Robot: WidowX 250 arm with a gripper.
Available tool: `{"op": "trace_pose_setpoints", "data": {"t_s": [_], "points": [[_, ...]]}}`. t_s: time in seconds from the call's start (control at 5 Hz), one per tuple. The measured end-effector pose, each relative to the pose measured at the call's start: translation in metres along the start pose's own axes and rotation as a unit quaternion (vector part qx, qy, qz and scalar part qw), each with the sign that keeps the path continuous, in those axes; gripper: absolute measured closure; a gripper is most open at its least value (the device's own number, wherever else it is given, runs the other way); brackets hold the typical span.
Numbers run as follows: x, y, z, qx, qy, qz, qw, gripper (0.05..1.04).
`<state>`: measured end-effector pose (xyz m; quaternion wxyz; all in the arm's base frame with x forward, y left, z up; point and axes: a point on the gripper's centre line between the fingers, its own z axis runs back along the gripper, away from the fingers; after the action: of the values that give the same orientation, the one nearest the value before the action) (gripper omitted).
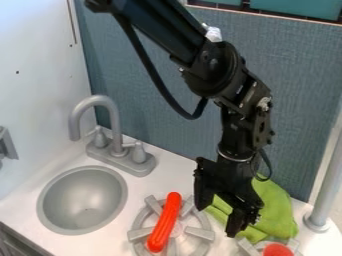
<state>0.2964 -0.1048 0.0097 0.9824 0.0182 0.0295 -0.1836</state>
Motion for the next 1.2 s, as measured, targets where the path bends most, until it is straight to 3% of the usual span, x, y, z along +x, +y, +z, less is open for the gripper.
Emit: {"op": "trace_pose_setpoints", "data": {"t_s": [0.2,0.6,0.8,1.2], "points": [[-0.003,-0.001,-0.011,-0.001,0.016,-0.001,0.9999,0.083],[0.037,-0.044,-0.029,-0.019,-0.015,-0.045,0.9987,0.083],[0.052,-0.050,-0.028,-0.026,-0.027,-0.063,0.9973,0.083],[0.050,-0.049,-0.041,-0.023,0.009,-0.051,0.9984,0.083]]}}
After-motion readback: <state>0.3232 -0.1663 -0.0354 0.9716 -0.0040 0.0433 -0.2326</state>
